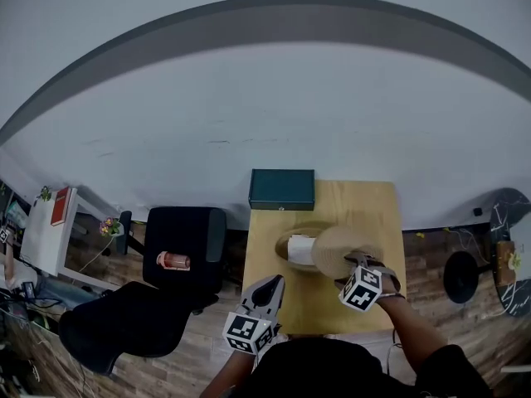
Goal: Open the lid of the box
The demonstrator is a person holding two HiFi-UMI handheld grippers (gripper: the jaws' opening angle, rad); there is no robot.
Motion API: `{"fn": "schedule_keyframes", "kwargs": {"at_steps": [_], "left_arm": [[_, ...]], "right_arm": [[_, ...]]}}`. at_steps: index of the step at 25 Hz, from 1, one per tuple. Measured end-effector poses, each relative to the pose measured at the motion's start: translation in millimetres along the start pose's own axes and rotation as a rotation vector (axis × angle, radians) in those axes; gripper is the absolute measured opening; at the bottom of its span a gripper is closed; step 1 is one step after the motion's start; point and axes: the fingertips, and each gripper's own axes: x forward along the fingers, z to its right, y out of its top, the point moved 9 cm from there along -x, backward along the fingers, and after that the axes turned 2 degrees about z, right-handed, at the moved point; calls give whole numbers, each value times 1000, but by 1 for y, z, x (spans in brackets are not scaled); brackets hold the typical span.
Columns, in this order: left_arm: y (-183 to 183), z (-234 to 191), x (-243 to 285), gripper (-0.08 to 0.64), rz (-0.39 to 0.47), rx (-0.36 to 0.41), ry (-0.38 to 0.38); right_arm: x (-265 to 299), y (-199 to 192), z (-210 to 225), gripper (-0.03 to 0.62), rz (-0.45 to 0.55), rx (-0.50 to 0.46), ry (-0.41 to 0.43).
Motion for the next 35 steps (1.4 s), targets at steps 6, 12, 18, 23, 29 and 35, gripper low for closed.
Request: {"fn": "schedule_keyframes", "kwargs": {"at_steps": [6,12,18,23,29,35], "left_arm": [[-6,8,8,20,-27,-4,-13],[-11,14,13,20,-43,-4,-14],[-14,17,16,20,-72,-3,1],[-18,17,13,20,-88,-11,26],[-21,14,12,20,-100,-11,49],[-24,16,17,20,-105,-19,58]], "right_arm": [[-6,-47,-5,316,-39,41,-21],[7,-84,-5,316,-81,71,5],[30,-113,1,316,-111,66,49],[50,-116,5,316,-99,63,89],[71,-120,9,316,-97,54,114],[85,-128,12,316,-99,56,154]]}}
